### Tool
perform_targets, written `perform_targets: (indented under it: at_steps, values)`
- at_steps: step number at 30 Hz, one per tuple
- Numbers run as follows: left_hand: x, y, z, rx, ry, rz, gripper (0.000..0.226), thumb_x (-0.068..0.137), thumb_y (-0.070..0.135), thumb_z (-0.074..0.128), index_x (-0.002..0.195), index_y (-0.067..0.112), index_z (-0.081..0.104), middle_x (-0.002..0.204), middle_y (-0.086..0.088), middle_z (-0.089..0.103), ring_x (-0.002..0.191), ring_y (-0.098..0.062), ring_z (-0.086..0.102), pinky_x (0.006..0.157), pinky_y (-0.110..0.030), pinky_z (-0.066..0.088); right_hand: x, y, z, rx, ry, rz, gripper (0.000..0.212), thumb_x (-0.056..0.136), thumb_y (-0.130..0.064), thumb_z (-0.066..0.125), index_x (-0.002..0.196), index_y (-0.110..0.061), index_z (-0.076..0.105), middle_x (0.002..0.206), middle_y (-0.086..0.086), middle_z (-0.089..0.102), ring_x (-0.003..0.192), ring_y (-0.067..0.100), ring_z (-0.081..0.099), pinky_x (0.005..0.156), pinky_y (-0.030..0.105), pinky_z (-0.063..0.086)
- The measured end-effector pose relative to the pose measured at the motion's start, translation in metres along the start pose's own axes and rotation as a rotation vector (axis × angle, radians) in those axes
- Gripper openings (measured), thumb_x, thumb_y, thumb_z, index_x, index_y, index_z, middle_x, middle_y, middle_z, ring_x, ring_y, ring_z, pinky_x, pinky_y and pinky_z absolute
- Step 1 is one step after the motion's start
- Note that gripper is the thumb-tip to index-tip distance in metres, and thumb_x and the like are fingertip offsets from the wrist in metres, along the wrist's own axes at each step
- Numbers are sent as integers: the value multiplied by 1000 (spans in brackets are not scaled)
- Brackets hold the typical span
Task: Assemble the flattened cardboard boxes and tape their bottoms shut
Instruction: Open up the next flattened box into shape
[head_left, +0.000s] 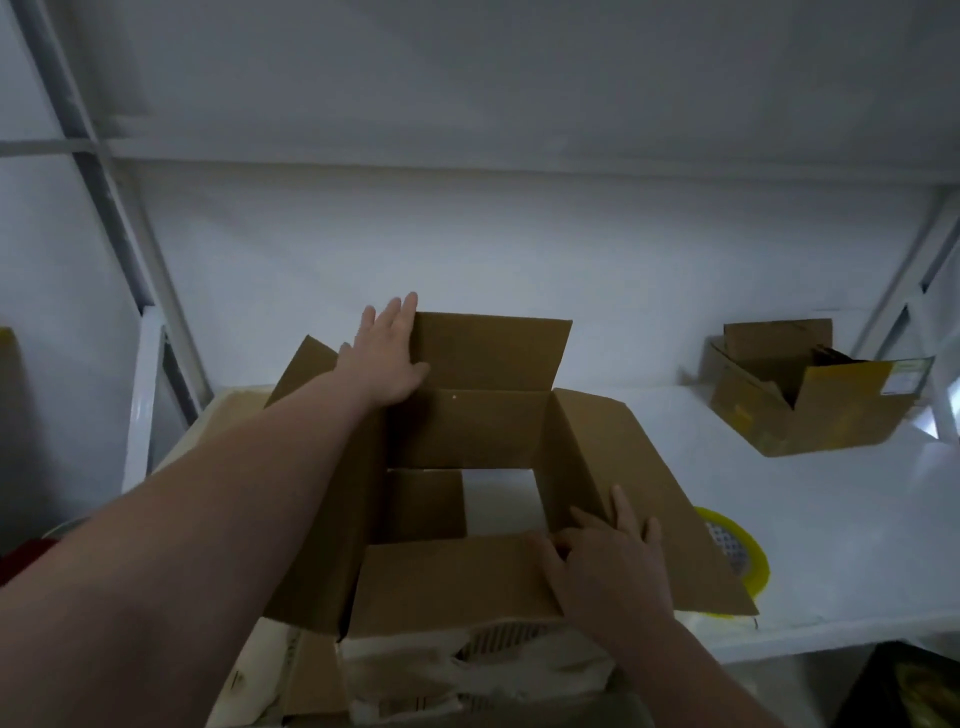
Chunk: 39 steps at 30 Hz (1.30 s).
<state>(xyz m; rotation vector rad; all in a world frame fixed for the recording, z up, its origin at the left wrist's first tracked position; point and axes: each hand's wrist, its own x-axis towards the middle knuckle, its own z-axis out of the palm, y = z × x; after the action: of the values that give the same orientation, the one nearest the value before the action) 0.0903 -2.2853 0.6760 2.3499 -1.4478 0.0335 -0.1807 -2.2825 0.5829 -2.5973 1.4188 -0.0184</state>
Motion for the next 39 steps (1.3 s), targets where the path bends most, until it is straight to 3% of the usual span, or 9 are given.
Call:
perform_targets:
  at_steps: [4, 7, 11, 15, 19, 23, 27, 33, 39]
  values:
    - [-5, -1, 3, 225, -3, 85, 35, 98, 41, 39, 126, 25, 52, 127, -10, 52, 121, -32, 46, 108, -55, 30, 1, -1, -1, 40, 40, 21, 58, 95, -62, 18, 108, -34, 67, 150, -11, 37, 147, 23, 0, 116, 56, 4]
    - [-29, -6, 16, 302, -292, 100, 47, 99, 50, 27, 94, 21, 63, 109, -3, 57, 111, -25, 53, 111, -58, 19, 4, -1, 2, 62, 95, 33, 55, 94, -63, 18, 134, -39, 48, 159, -7, 17, 147, 24, 1, 117, 53, 7]
    - [-59, -18, 38, 580, -539, 144, 50, 101, 50, 20, 142, 29, 39, 147, 1, 37, 141, -24, 24, 111, -65, 2, 6, 1, 6, 10, 63, 17, 62, 93, -66, 14, 149, -43, 2, 160, -4, -14, 147, 27, -4, 116, 55, 7]
    - [-71, -19, 14, 591, -450, 36, 48, 99, 54, 23, 144, 41, 33, 160, 1, 3, 146, -31, -7, 109, -68, -1, 4, -1, 5, -30, 26, 23, 58, 94, -65, 13, 148, -45, 17, 161, -6, -3, 147, 28, -8, 114, 60, 4]
    - [-80, -28, -28, 389, -266, -276, 59, 96, 56, 35, 148, 34, 18, 159, -8, -11, 144, -44, 0, 109, -66, 15, 4, -1, 5, -49, 13, 19, 56, 94, -65, 13, 146, -47, 23, 161, -7, 4, 147, 29, -8, 113, 62, 5]
    - [-88, -31, -61, 43, -153, -254, 60, 98, 45, 42, 147, 13, 27, 147, -13, 38, 126, -33, 45, 103, -42, 40, 3, -2, 5, -39, 39, 30, 56, 94, -64, 15, 145, -45, 27, 160, -8, 8, 147, 28, -5, 114, 61, 6]
    - [-122, 9, -70, -687, -191, -154, 49, 99, 49, 36, 145, 33, 31, 124, 4, 53, 103, -18, 58, 84, -36, 51, -1, -3, 5, -2, 151, 37, 55, 94, -63, 18, 145, -42, 27, 160, -7, 12, 147, 25, 6, 115, 57, 10]
    - [-152, 20, 13, 17, -556, 210, 46, 104, 34, 28, 149, 24, 29, 156, 2, 19, 143, -22, 15, 114, -38, 14, -7, 7, -6, -37, 323, 126, 51, 97, -53, 26, 142, -32, 40, 159, 1, 16, 144, 30, 13, 116, 52, 11]
    - [-161, 7, 39, 78, -520, 165, 102, 67, 83, 36, 152, 36, 6, 157, 15, -12, 145, -23, -19, 117, -48, 8, -3, 48, -53, -132, 194, 470, 61, 93, -50, 35, 146, -22, 22, 155, 14, 18, 139, 42, 19, 114, 55, 15]
